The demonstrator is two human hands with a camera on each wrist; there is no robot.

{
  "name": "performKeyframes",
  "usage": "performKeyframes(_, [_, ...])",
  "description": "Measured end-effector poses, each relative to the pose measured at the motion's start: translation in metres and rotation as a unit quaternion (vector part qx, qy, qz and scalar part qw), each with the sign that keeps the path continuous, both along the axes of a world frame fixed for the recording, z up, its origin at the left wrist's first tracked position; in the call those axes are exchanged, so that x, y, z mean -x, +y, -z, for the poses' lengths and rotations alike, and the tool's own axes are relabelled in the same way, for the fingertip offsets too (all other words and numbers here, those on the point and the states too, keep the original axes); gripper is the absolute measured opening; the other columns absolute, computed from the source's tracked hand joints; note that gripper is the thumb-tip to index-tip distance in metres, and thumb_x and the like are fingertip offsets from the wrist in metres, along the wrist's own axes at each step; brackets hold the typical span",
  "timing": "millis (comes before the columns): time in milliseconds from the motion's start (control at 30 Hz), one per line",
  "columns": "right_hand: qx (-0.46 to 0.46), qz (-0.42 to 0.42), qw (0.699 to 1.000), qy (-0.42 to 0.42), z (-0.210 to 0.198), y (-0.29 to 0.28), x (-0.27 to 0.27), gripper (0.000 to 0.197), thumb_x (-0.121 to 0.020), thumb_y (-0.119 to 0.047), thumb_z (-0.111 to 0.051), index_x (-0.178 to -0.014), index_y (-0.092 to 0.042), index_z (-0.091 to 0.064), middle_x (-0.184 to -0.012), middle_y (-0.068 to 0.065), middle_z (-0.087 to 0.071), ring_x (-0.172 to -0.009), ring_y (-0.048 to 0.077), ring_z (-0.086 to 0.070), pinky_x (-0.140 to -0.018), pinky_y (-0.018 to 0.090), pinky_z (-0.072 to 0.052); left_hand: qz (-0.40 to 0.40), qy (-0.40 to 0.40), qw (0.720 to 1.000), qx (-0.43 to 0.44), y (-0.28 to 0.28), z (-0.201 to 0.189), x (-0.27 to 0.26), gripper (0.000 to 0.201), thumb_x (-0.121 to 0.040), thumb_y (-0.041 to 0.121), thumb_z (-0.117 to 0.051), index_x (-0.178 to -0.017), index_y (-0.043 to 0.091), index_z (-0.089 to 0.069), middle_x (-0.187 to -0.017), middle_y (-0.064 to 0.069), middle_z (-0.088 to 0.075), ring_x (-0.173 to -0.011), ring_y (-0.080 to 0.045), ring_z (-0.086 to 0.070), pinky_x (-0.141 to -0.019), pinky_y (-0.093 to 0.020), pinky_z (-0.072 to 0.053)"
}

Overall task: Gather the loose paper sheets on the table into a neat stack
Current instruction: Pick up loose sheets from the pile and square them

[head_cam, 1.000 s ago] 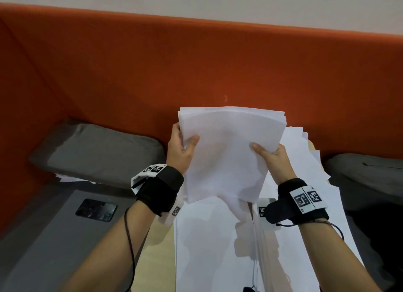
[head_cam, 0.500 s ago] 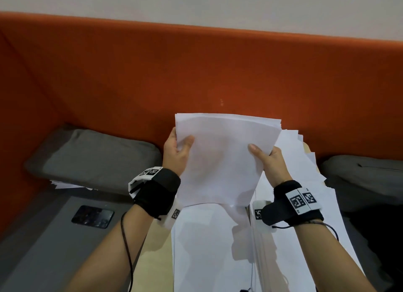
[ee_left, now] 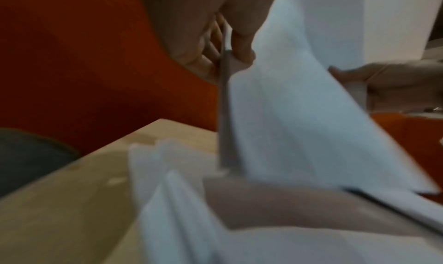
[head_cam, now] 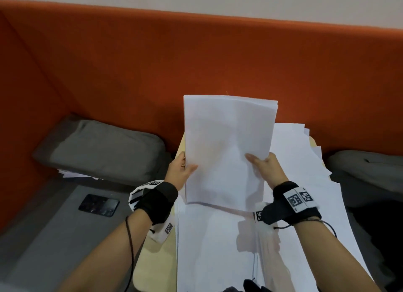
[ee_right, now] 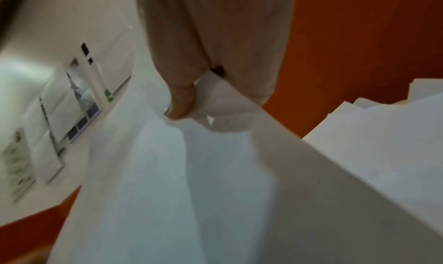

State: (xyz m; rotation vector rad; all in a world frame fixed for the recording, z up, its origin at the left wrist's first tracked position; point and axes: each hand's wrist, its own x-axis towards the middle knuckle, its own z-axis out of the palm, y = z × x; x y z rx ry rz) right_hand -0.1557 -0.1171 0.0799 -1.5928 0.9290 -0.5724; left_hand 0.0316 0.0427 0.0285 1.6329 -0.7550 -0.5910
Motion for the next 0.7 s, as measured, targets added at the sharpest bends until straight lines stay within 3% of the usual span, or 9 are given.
performKeyframes(67, [-0.002, 0.003, 1.000, 0.020, 0.002, -0.008, 0.006, 0.016, -0.090, -0.014, -0.060, -0.104, -0.005, -0.059, -0.071, -0.003, -0.057, -0.062, 0.009, -0.051, -0.051, 0.011, -0.042, -0.037, 0.032, 0.998, -0.046, 0.011, 0.013, -0.004, 0.018, -0.088, -0.002, -0.055, -0.088, 0.016, -0.056, -0.085, -0.007, -0.062, -0.068, -0.019, -0.058, -0.058, -0.018, -0.049])
performKeyframes(133, [-0.032, 0.011, 0.998, 0.052, 0.015, -0.020, 0.016, 0.028, -0.091, -0.017, -0.060, -0.113, 0.000, -0.059, -0.078, 0.002, -0.060, -0.068, 0.014, -0.054, -0.057, 0.020, -0.043, -0.100, 0.068, 0.989, -0.086, 0.025, 0.027, -0.007, 0.021, -0.090, -0.005, -0.048, -0.084, 0.013, -0.057, -0.077, -0.009, -0.058, -0.058, -0.018, -0.052, -0.052, -0.024, -0.045])
performKeyframes(200, [-0.060, 0.012, 0.992, 0.113, 0.036, -0.026, 0.027, 0.038, -0.090, -0.022, -0.061, -0.119, 0.003, -0.056, -0.093, 0.010, -0.064, -0.081, 0.023, -0.059, -0.067, 0.029, -0.045, -0.127, 0.066, 0.980, -0.139, 0.035, 0.042, -0.010, 0.017, -0.090, -0.006, -0.045, -0.091, 0.004, -0.059, -0.081, -0.013, -0.058, -0.062, -0.018, -0.052, -0.058, -0.029, -0.046])
performKeyframes(267, [-0.069, -0.006, 0.981, 0.183, 0.063, -0.021, 0.036, 0.041, -0.089, -0.023, -0.062, -0.120, 0.005, -0.055, -0.103, 0.016, -0.062, -0.091, 0.028, -0.058, -0.076, 0.031, -0.044, -0.105, 0.038, 0.974, -0.195, 0.037, 0.053, -0.008, 0.017, -0.088, -0.005, -0.051, -0.100, -0.003, -0.063, -0.088, -0.018, -0.062, -0.069, -0.023, -0.054, -0.072, -0.034, -0.051])
performKeyframes(400, [-0.075, -0.036, 0.966, 0.245, 0.097, 0.000, 0.045, 0.038, -0.089, -0.016, -0.061, -0.118, 0.007, -0.055, -0.099, 0.016, -0.058, -0.090, 0.028, -0.053, -0.078, 0.032, -0.039, -0.082, 0.030, 0.967, -0.239, 0.034, 0.054, 0.000, 0.031, -0.084, 0.002, -0.062, -0.115, 0.000, -0.061, -0.107, -0.019, -0.063, -0.086, -0.027, -0.059, -0.087, -0.034, -0.051])
performKeyframes(500, [-0.073, -0.035, 0.965, 0.250, 0.101, -0.001, 0.044, 0.036, -0.089, -0.018, -0.061, -0.116, 0.005, -0.056, -0.100, 0.017, -0.059, -0.092, 0.029, -0.054, -0.080, 0.034, -0.040, -0.076, 0.017, 0.960, -0.269, 0.033, 0.053, 0.001, 0.044, -0.082, 0.004, -0.066, -0.124, 0.004, -0.052, -0.101, -0.012, -0.059, -0.090, -0.025, -0.057, -0.087, -0.030, -0.048])
performKeyframes(600, [-0.076, -0.033, 0.965, 0.247, 0.104, -0.003, 0.045, 0.035, -0.089, -0.020, -0.062, -0.115, 0.003, -0.056, -0.102, 0.017, -0.059, -0.094, 0.029, -0.054, -0.081, 0.034, -0.040, -0.086, 0.003, 0.958, -0.273, 0.034, 0.049, 0.005, 0.042, -0.081, 0.004, -0.068, -0.120, 0.001, -0.052, -0.097, -0.011, -0.061, -0.086, -0.024, -0.058, -0.089, -0.034, -0.050])
performKeyframes(700, [-0.081, -0.032, 0.966, 0.244, 0.105, -0.002, 0.047, 0.032, -0.090, -0.019, -0.061, -0.113, 0.002, -0.057, -0.098, 0.016, -0.059, -0.089, 0.028, -0.054, -0.078, 0.032, -0.039, -0.081, 0.014, 0.966, -0.245, 0.034, 0.045, 0.012, 0.038, -0.080, 0.004, -0.069, -0.116, 0.004, -0.054, -0.085, -0.007, -0.060, -0.080, -0.023, -0.059, -0.078, -0.032, -0.053])
